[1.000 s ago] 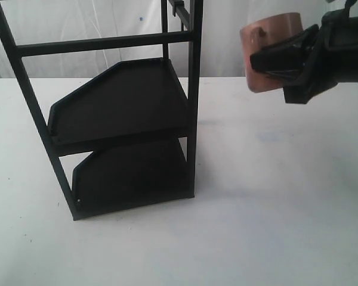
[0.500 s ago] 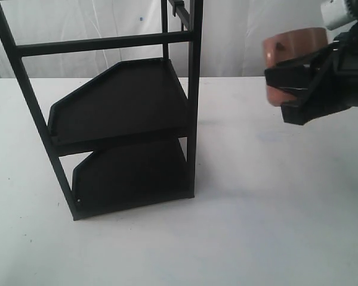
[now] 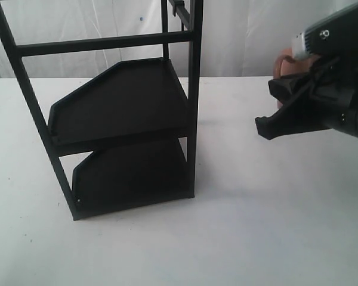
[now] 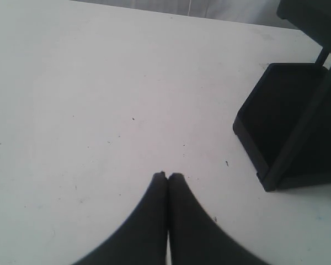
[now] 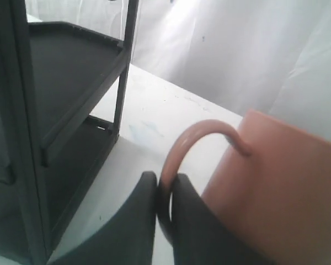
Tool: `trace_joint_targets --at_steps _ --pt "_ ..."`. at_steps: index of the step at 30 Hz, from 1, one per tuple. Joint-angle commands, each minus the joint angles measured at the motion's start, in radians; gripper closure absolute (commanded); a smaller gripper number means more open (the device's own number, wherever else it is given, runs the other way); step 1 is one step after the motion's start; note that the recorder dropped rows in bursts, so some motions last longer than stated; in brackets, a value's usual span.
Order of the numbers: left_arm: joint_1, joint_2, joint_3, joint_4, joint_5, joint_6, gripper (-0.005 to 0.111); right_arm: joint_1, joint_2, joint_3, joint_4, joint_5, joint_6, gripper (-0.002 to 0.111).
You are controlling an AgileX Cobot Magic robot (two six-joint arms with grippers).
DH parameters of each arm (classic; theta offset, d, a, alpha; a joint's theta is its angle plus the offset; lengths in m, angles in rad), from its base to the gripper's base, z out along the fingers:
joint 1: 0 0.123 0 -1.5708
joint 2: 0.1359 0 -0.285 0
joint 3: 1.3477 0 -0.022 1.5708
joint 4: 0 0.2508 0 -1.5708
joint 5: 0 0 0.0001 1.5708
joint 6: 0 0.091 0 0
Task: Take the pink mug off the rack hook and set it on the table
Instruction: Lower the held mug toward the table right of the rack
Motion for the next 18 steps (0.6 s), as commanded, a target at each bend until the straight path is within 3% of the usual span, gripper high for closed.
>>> trace_joint_targets --at_steps 1,4,8,18 --pt "-0.008 -0.004 0.004 -0.006 -0.001 0.001 0.107 0.017 -0.009 0.122 -0.196 -0.309 0.225 0.108" --pt "-0.008 -0.004 0.004 -0.006 -0.001 0.001 0.107 0.015 0.005 0.203 -0.413 -0.541 0.363 0.108" --pt "-0.008 -0.004 0.004 -0.006 -0.001 0.001 0.107 0.015 0.084 0.262 -0.624 -0.754 0.321 0.108" --pt "-0.008 -0.004 0.004 -0.006 -0.001 0.001 0.107 -0.002 0.36 0.261 -0.604 -0.976 0.309 0.108"
